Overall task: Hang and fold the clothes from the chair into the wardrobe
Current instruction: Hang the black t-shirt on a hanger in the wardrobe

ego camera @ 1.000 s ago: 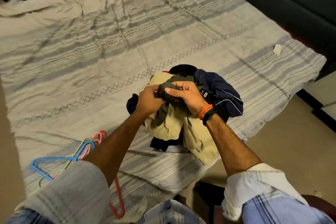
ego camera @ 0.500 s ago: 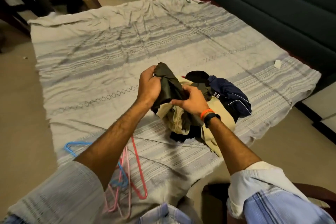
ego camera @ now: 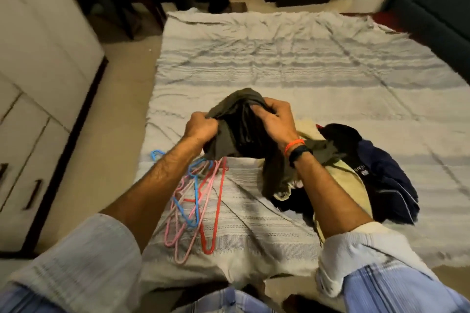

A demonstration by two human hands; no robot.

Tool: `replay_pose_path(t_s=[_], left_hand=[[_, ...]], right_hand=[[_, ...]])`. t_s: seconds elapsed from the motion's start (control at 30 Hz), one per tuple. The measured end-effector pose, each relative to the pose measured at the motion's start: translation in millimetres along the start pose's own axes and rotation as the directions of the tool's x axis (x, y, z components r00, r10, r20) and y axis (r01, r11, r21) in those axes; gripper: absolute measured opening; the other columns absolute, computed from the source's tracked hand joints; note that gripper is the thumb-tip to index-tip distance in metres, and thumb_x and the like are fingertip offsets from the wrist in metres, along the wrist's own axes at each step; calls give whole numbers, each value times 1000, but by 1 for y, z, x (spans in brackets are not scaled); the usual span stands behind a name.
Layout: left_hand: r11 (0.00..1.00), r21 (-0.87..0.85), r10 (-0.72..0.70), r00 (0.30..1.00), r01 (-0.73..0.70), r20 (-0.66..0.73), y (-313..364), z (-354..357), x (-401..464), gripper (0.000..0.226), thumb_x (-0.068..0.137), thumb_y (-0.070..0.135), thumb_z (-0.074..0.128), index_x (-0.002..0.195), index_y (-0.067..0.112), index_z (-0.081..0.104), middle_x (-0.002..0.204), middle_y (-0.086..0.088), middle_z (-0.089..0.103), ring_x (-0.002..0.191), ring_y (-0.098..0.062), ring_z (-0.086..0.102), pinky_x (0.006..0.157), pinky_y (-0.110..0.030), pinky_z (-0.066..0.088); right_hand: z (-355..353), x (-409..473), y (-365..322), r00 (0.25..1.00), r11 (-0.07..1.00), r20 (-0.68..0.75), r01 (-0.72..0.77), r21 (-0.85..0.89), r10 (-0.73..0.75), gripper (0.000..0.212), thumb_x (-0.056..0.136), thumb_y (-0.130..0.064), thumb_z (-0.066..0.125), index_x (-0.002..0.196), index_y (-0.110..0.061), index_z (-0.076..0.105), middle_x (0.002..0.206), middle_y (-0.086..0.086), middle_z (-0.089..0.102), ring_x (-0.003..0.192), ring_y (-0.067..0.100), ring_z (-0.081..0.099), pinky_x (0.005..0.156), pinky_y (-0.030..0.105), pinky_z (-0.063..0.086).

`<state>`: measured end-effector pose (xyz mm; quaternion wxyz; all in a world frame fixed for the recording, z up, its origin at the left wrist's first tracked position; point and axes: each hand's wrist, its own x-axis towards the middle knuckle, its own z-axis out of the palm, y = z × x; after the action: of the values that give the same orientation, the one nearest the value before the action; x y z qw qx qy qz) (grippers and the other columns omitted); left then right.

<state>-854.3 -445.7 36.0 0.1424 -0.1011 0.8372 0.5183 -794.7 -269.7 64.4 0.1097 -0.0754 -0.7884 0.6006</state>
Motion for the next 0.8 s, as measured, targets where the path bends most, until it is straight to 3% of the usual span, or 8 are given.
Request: replay_pose_path(t_s=[0.13,0.23,0.37,0.47,0.53,0.63,0.73,0.8], left_hand=[[1000,-6,18,999,-19,-29,-18,-22,-33,21,71,22,73,91,18,68,98,-9,73,93,-27,69,85,-38,57],[984,-62,160,980,-169,-122,-26,-54,-68,54,60,16,75,113,17,64,105,-8,72,93,-24,70,81,-37,59],[976,17,214,948,-216,-236,-38,-108,-107,60,51,26,80,108,21,65,99,0,72,93,-17,69,88,-37,57],[986,79,168,907,-149,-387,-51,-154,-137,48,60,36,84,100,17,68,96,-1,73,92,-17,69,87,-40,56],[986,103,163,879,-130,-449,-60,-184,-161,37,70,33,82,101,16,72,94,-1,74,91,-17,68,87,-39,55],[977,108,214,805,-185,-554,-77,-226,-194,16,79,14,75,94,18,74,89,0,74,89,-16,69,86,-37,56],[983,40,162,738,-180,-655,-100,-270,-229,14,82,11,71,92,20,71,91,3,72,93,-17,68,87,-32,54],[986,-21,101,693,-166,-714,-114,-293,-246,14,84,9,69,94,19,69,96,1,71,99,-19,66,88,-29,51]], right_hand=[[39,4,-19,959,997,283,11,74,-32,31,94,-1,60,65,-11,60,53,-16,50,49,-6,42,52,14,35],[77,-10,-36,850,997,521,50,56,-72,17,94,1,58,83,11,66,66,1,59,59,4,51,58,18,41],[121,-28,-59,746,994,656,83,74,-111,11,92,4,60,85,7,68,68,0,64,66,7,55,62,20,43],[157,-45,-82,732,987,668,42,157,-137,13,86,-2,71,80,-12,65,73,1,65,68,9,59,68,20,48],[185,-57,-95,690,980,709,4,197,-145,15,82,-8,77,81,-13,63,76,3,65,70,10,60,71,23,50],[221,-79,-111,507,993,856,-3,121,-103,48,67,-34,88,90,2,67,82,10,65,76,18,57,75,31,47],[255,-115,-115,270,967,963,247,-66,-3,24,76,-32,84,64,-19,67,58,-8,57,62,11,53,63,26,45],[276,-134,-112,257,945,966,312,-102,19,31,79,-36,81,66,-14,63,54,-12,52,57,6,49,62,24,42]])
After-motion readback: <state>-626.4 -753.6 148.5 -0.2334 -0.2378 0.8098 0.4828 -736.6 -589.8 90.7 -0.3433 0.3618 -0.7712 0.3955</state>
